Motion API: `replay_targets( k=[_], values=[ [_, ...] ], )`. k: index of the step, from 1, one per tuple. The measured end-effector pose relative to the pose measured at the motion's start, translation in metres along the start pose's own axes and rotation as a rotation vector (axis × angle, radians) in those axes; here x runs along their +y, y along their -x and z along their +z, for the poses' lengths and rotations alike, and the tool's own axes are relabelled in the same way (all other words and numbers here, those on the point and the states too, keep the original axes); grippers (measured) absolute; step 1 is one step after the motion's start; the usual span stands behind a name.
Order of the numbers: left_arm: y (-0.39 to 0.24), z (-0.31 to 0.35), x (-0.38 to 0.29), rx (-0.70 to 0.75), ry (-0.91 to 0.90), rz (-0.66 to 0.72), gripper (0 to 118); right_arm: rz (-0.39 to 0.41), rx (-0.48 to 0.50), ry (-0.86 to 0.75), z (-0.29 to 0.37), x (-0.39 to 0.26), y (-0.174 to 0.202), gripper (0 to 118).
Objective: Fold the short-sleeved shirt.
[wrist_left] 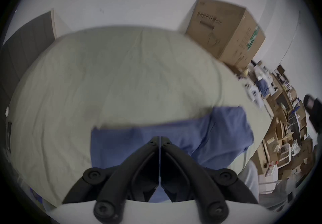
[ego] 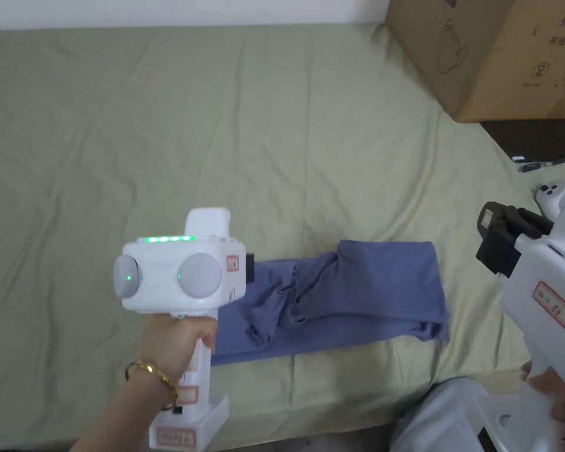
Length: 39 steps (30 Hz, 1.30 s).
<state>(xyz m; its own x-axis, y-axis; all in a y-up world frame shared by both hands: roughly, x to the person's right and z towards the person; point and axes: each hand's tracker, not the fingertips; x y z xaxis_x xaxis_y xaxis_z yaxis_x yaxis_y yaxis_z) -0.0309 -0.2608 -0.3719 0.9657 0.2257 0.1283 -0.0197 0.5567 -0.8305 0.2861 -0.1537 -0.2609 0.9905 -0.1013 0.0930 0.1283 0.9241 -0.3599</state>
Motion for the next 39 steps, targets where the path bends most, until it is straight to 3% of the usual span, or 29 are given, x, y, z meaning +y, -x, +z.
replay_targets(
  k=[3,6,12,17,18,20,21,22,23,24,28,31,35,39],
  values=[
    [0.000,-0.019,-0.027,-0.055,0.089,0.046,0,0.004,0.007,0.004,0.000,-0.001,0.001,0],
    [-0.016,-0.030,-0.051,-0.096,0.110,0.002,0,0.006,0.006,0.014,0.000,-0.003,0.000,0],
    [-0.062,-0.034,-0.071,-0.018,0.060,-0.166,0,0.011,-0.003,0.029,0.002,-0.007,0.000,0],
    [-0.065,-0.029,-0.068,-0.066,0.065,-0.152,3,0.013,0.001,0.038,0.004,-0.009,0.001,0],
    [-0.059,-0.026,-0.063,-0.100,0.078,-0.130,16,0.014,0.002,0.038,0.004,-0.009,0.002,0],
    [-0.040,-0.010,-0.046,-0.194,0.058,-0.030,58,0.021,0.007,0.037,0.005,-0.007,0.003,0],
    [-0.031,-0.002,-0.037,-0.224,0.037,0.005,69,0.023,0.008,0.034,0.005,-0.005,0.004,0],
    [-0.020,0.008,-0.027,-0.251,0.010,0.036,69,0.025,0.011,0.030,0.006,-0.004,0.004,0],
    [-0.008,0.017,-0.018,-0.274,-0.013,0.068,92,0.025,0.014,0.027,0.006,-0.002,0.005,0],
    [0.005,0.025,-0.010,-0.306,-0.042,0.103,106,0.024,0.019,0.023,0.006,0.000,0.005,0],
    [0.063,0.044,0.013,-0.387,-0.088,0.230,108,0.018,0.036,0.011,0.006,0.004,0.007,0],
    [0.108,0.040,0.013,-0.369,-0.083,0.312,110,0.016,0.037,-0.008,0.007,0.007,0.008,0],
    [0.150,0.019,-0.006,-0.433,0.009,0.465,110,0.005,0.042,-0.019,0.007,0.012,0.010,0],
    [0.164,-0.004,-0.027,-0.431,0.126,0.493,110,0.019,0.042,-0.019,0.006,0.013,0.012,0]
  ],
)
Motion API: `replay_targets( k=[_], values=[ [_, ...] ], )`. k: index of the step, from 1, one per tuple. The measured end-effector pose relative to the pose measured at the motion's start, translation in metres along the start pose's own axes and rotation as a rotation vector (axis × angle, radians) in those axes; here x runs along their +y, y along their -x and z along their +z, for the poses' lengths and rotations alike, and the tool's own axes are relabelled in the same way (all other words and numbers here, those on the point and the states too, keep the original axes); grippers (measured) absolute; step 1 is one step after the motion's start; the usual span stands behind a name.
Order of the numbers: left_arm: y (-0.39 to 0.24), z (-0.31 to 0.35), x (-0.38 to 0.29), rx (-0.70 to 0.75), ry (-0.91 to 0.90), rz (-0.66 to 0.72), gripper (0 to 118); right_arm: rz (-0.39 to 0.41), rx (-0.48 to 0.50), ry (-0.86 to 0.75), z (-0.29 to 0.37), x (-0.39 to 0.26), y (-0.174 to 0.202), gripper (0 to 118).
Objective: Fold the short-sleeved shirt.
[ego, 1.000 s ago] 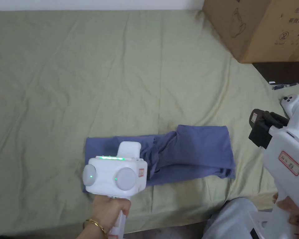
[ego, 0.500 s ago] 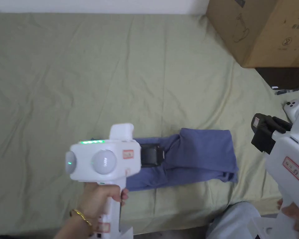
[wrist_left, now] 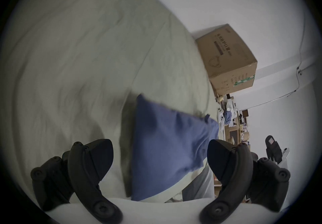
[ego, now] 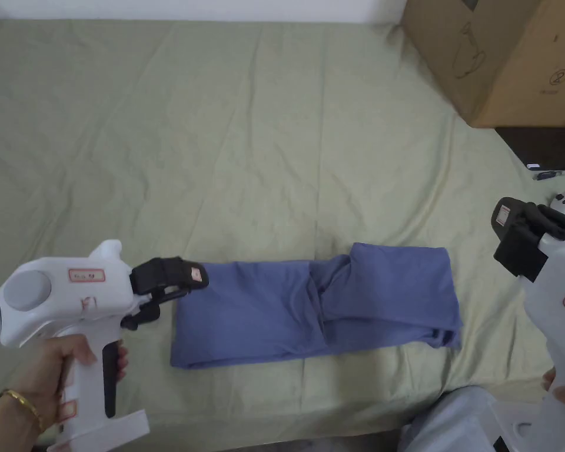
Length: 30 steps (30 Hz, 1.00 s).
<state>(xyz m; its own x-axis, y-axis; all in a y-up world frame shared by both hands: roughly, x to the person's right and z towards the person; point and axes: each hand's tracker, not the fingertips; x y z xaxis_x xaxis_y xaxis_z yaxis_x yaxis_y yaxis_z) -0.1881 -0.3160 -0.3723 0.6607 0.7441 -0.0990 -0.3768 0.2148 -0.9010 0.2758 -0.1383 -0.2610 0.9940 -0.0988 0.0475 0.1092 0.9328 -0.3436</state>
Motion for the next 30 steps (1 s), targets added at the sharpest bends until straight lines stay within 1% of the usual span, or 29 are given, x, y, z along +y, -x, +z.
replay_targets(
  k=[3,4,5,6,8,9,11,12,15,18,20,22,23,24,27,30],
  values=[
    [0.012,-0.015,-0.009,-0.064,0.080,0.065,110,0.004,-0.003,0.006,0.000,0.000,0.001,0],
    [0.012,-0.016,-0.012,-0.083,0.071,0.062,109,0.004,-0.005,0.008,0.000,-0.001,0.001,0],
    [0.010,-0.015,-0.012,-0.093,0.037,0.055,104,0.003,-0.007,0.011,0.000,-0.001,0.001,0],
    [0.010,-0.015,-0.012,-0.117,0.025,0.075,86,0.002,-0.008,0.012,0.000,-0.001,0.001,0],
    [0.011,-0.020,-0.010,-0.162,0.025,0.145,38,-0.001,-0.009,0.015,0.001,-0.002,0.001,0],
    [0.010,-0.024,-0.010,-0.157,0.029,0.144,13,0.000,-0.009,0.016,0.001,-0.002,0.002,0],
    [0.001,-0.034,-0.013,-0.009,0.047,0.073,10,0.008,-0.013,0.021,0.000,-0.003,0.003,0],
    [-0.003,-0.038,-0.015,0.031,0.057,0.040,9,0.008,-0.013,0.023,0.000,-0.003,0.003,0],
    [-0.016,-0.036,-0.014,0.071,0.029,0.095,8,0.007,-0.013,0.027,0.000,-0.004,0.003,0],
    [-0.031,-0.019,-0.015,0.126,-0.006,0.047,7,0.010,-0.013,0.029,0.000,-0.004,0.005,0],
    [-0.039,-0.003,-0.015,0.118,-0.012,0.058,7,0.008,-0.009,0.025,0.001,-0.003,0.006,0],
    [-0.042,0.016,-0.013,0.142,-0.027,0.038,7,0.007,-0.006,0.023,0.001,-0.002,0.007,0],
    [-0.043,0.028,-0.011,0.191,-0.037,0.006,7,0.007,-0.002,0.021,0.001,-0.001,0.007,0],
    [-0.042,0.040,-0.009,0.228,-0.048,0.001,7,0.007,0.003,0.020,0.001,-0.001,0.007,0],
    [-0.030,0.084,0.002,0.321,-0.131,0.047,7,0.005,0.015,0.011,0.001,0.000,0.009,0],
    [-0.024,0.129,0.011,0.506,-0.233,0.037,7,-0.001,0.032,0.006,0.001,0.001,0.011,0]
  ],
)
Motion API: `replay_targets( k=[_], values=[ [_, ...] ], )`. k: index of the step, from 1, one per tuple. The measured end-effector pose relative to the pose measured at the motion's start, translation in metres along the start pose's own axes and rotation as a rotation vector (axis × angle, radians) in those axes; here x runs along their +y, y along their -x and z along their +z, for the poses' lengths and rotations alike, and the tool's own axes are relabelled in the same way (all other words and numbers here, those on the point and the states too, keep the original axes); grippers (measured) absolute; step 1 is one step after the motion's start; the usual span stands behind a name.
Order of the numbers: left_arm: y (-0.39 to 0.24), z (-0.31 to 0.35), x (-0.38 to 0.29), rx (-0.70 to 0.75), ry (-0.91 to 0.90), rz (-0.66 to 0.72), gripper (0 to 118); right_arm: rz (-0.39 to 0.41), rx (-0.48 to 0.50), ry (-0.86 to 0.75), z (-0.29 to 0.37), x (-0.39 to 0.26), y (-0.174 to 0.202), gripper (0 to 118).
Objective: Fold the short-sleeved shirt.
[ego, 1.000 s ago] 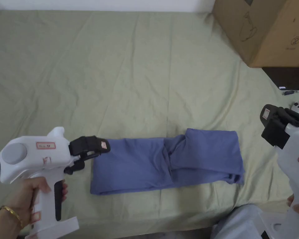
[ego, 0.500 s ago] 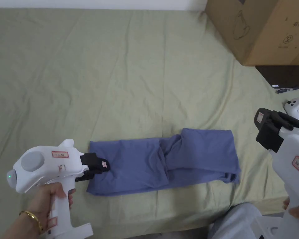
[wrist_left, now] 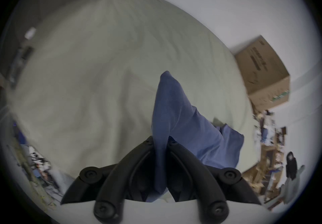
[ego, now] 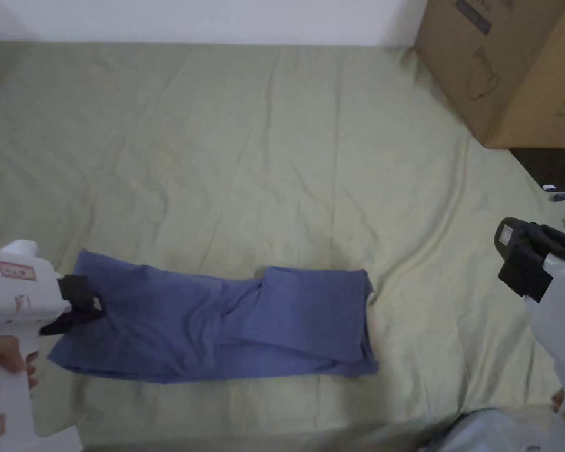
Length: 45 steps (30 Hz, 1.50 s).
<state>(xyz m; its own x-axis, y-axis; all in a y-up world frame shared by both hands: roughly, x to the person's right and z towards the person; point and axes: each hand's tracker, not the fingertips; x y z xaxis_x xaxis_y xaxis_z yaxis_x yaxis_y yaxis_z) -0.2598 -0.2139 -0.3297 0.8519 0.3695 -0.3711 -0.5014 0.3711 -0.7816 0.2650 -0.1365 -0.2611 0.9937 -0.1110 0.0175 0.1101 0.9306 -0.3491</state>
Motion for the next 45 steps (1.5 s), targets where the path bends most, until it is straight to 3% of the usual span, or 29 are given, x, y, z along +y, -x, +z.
replay_targets(
  k=[2,5,12,18,21,26,29,32,34,35,36,39,45],
  values=[
    [0.004,0.018,0.005,0.100,-0.064,-0.022,7,0.001,0.009,0.000,-0.001,-0.001,0.002,0],
    [-0.008,0.036,0.002,0.123,-0.109,-0.087,7,-0.001,0.023,0.001,-0.001,-0.004,0.004,0],
    [-0.094,0.040,-0.032,-0.099,-0.090,-0.279,7,-0.005,0.031,0.000,0.005,-0.007,0.004,0],
    [-0.175,0.000,-0.065,-0.170,0.011,-0.468,8,-0.017,-0.003,-0.011,0.016,-0.008,-0.009,0],
    [-0.206,-0.038,-0.082,-0.156,0.081,-0.536,18,-0.031,-0.033,-0.011,0.022,-0.011,-0.018,0],
    [-0.229,-0.108,-0.098,-0.217,0.219,-0.488,44,-0.053,-0.073,0.002,0.026,-0.016,-0.032,0],
    [-0.234,-0.127,-0.102,-0.230,0.288,-0.465,46,-0.058,-0.087,0.018,0.026,-0.018,-0.038,0],
    [-0.232,-0.106,-0.096,-0.279,0.172,-0.484,46,-0.062,-0.095,0.019,0.026,-0.018,-0.039,0],
    [-0.226,-0.084,-0.093,-0.295,0.022,-0.500,39,-0.062,-0.095,0.020,0.024,-0.017,-0.039,0],
    [-0.223,-0.075,-0.095,-0.294,-0.071,-0.493,26,-0.064,-0.093,0.021,0.022,-0.016,-0.038,0],
    [-0.221,-0.067,-0.099,-0.284,-0.156,-0.507,5,-0.065,-0.089,0.019,0.022,-0.016,-0.037,0],
    [-0.222,-0.076,-0.108,-0.210,-0.209,-0.570,2,-0.062,-0.076,0.022,0.018,-0.015,-0.032,0],
    [-0.234,-0.133,-0.127,-0.185,-0.078,-0.601,2,-0.043,-0.060,0.029,0.018,-0.015,-0.026,0]
  ],
)
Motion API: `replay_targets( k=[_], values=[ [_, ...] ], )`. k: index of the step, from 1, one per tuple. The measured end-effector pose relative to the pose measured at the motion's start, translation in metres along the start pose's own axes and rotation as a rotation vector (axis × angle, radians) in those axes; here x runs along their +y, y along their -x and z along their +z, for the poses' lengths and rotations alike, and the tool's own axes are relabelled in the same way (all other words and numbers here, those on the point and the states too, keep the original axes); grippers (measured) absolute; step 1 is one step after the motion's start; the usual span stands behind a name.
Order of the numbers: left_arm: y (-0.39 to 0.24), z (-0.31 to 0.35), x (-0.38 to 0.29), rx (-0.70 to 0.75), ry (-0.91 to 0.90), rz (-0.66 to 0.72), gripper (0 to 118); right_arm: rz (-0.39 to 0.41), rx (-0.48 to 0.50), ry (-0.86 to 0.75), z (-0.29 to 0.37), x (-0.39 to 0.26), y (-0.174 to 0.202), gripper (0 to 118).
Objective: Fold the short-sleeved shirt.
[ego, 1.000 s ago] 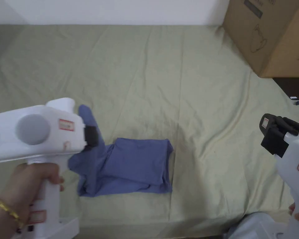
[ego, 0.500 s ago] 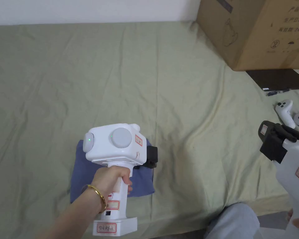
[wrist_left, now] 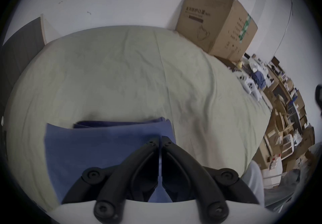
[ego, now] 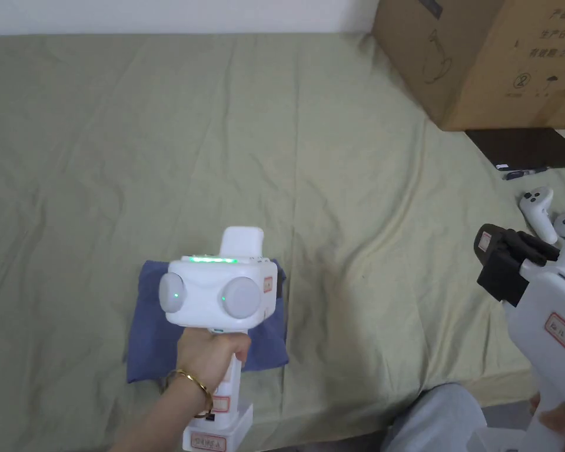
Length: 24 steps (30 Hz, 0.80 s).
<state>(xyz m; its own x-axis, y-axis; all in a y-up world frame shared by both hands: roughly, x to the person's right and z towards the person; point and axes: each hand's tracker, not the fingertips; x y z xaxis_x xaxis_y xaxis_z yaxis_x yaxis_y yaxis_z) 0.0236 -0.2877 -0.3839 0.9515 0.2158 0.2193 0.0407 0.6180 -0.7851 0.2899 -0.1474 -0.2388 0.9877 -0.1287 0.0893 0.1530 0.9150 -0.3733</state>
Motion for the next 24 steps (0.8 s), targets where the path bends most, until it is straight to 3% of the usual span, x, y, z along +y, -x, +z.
replay_targets(
  k=[3,10,15,20,24],
  values=[
    [-0.008,-0.026,-0.009,0.010,0.080,-0.046,2,0.003,-0.004,0.002,0.002,0.000,0.000,0],
    [-0.004,-0.020,-0.005,0.002,0.065,0.040,2,0.026,-0.003,0.014,0.006,0.002,0.002,0],
    [0.017,0.071,0.016,-0.073,-0.250,0.083,2,0.059,0.032,0.005,0.003,0.006,0.021,0],
    [0.050,0.149,0.008,0.167,-0.518,-0.010,2,0.129,0.128,-0.033,-0.006,0.010,0.063,0],
    [0.081,0.186,-0.009,0.345,-0.585,-0.010,2,0.144,0.233,-0.033,-0.030,0.000,0.115,0]
  ],
)
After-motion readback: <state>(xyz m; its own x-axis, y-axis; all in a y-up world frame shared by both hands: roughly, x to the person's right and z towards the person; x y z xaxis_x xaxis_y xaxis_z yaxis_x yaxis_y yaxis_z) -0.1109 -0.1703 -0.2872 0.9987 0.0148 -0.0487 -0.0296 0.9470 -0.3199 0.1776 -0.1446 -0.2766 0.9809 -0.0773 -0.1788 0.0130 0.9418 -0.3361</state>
